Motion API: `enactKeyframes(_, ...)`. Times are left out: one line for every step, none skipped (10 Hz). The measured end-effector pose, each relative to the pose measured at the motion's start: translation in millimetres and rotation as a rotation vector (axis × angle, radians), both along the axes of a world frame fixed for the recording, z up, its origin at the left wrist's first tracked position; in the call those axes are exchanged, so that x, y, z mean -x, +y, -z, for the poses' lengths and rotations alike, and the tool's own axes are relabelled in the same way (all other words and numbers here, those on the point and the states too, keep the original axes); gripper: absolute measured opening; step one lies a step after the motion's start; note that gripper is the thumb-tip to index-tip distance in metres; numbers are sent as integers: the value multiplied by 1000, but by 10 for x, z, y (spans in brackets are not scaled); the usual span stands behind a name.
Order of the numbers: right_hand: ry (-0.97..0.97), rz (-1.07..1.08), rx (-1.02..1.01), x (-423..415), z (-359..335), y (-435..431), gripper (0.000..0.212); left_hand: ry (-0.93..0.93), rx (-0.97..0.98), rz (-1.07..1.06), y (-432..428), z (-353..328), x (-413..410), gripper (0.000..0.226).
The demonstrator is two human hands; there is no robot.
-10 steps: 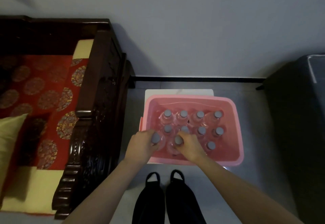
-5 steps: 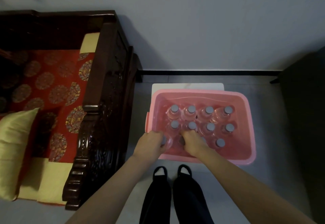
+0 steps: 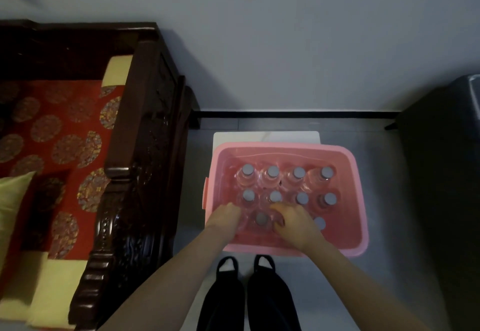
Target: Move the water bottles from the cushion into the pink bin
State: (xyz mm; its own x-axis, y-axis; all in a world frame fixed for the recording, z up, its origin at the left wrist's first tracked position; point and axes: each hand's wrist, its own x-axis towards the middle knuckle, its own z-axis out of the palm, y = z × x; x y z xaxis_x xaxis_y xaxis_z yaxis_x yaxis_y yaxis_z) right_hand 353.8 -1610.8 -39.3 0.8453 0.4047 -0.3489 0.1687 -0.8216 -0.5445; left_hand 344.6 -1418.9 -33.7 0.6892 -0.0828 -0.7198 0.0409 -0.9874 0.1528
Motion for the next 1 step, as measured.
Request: enactKeyframes(15, 30, -26, -7, 22, -18, 39, 45, 5, -25, -39, 24, -5, 31)
